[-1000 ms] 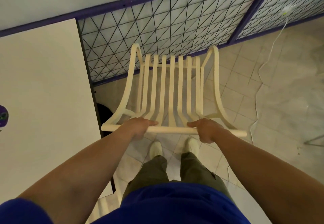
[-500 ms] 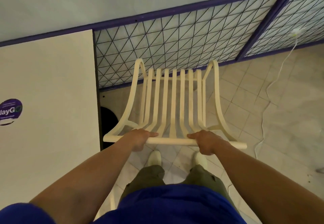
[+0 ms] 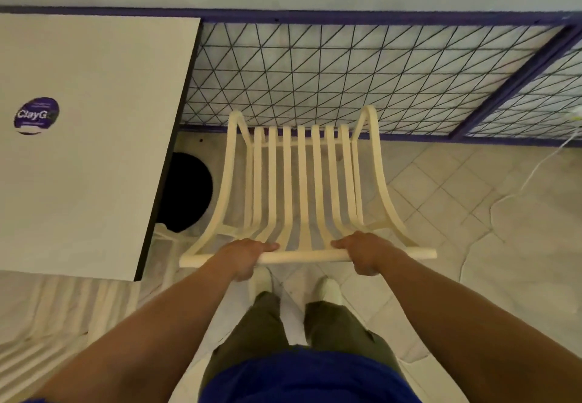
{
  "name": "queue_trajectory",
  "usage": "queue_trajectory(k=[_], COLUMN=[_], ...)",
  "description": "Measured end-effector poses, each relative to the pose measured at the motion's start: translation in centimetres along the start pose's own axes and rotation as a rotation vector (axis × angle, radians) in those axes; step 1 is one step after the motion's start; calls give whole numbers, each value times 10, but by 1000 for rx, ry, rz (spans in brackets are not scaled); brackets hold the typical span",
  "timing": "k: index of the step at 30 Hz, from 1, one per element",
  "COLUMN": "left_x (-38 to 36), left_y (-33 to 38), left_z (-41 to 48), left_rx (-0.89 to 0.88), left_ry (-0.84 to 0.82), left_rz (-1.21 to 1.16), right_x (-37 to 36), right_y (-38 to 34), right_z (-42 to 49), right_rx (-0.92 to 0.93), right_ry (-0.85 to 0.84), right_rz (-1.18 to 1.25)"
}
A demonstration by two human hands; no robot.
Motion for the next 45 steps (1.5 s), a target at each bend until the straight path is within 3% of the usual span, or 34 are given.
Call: queue_trajectory(k=[11, 23, 36, 45], left_x=[-22, -9, -20, -21], left_y=[2, 12, 17, 46], left_z=[4, 16, 0, 5], left_rx=[90, -58, 105, 198], left_ry=[62, -142, 13, 24], left_rz=[-124, -177, -194, -279], right_x=[26, 23, 19, 41], right_y=[10, 26, 25, 54], right_z=[8, 0, 11, 18], right_rx=[-12, -126, 104, 208], right_ry=[-25, -7, -99, -105], right_rz=[-149, -126, -145, -254])
Point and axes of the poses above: each hand's wrist, its own z-axis towards the middle knuckle, its own x-axis out of the back of the hand, y = z × x, the point moved 6 cm from there along z, towards the middle knuckle, and after that the axes turned 8 degrees about -z, right-handed, at the moved point
